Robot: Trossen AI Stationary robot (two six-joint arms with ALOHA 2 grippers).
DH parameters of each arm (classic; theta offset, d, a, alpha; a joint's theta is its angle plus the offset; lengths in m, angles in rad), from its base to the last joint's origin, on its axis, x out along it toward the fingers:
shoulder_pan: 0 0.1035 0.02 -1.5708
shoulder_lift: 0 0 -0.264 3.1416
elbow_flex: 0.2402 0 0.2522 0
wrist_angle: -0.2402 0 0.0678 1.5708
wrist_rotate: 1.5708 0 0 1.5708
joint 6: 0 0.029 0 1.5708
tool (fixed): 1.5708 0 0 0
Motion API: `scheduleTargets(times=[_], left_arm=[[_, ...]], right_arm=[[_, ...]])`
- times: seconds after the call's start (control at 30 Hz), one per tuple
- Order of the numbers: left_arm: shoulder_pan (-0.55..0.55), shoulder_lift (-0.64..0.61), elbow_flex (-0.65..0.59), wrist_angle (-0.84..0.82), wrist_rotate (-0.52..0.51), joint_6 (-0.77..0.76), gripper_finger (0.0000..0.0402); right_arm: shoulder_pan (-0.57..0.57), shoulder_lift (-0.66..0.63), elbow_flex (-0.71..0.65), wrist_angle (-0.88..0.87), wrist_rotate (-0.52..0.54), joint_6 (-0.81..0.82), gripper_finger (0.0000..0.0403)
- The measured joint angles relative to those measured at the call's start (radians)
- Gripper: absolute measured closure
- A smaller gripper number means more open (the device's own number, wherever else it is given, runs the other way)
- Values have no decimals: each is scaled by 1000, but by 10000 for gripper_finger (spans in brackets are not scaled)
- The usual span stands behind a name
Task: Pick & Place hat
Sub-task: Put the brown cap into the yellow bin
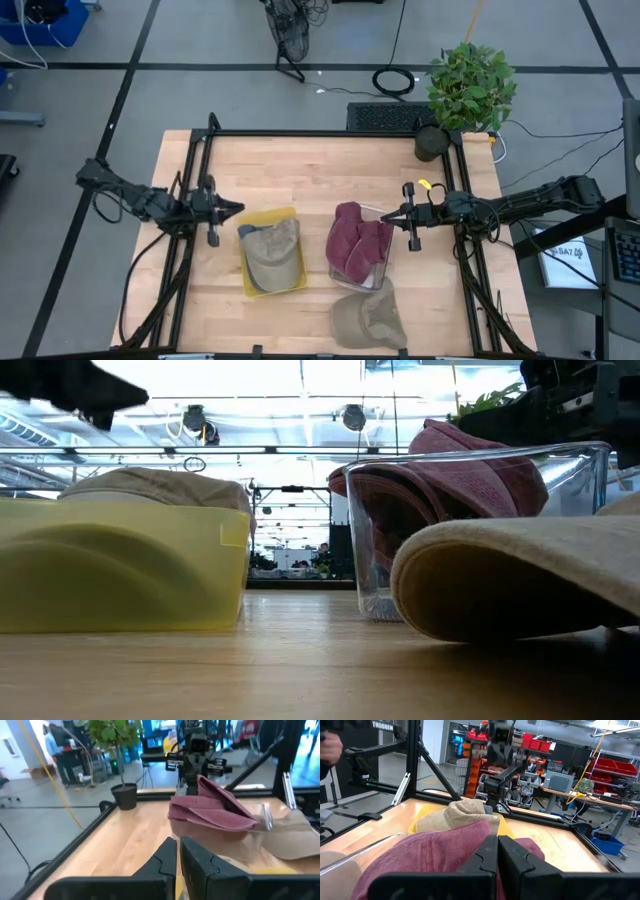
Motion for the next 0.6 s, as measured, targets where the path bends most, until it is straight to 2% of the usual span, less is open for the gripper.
scheduleTargets(times=[0.2, 0.33, 0.6], left_arm=[[0, -97, -194, 183, 43, 6, 371], [0, -114, -252, 257, 44, 3, 371], [0, -110, -341, 305, 45, 0, 371]], right_arm=[[0, 0, 0, 1, 0, 3, 403], [0, 0, 0, 1, 0, 2, 403], [0, 0, 0, 29, 4, -24, 403]])
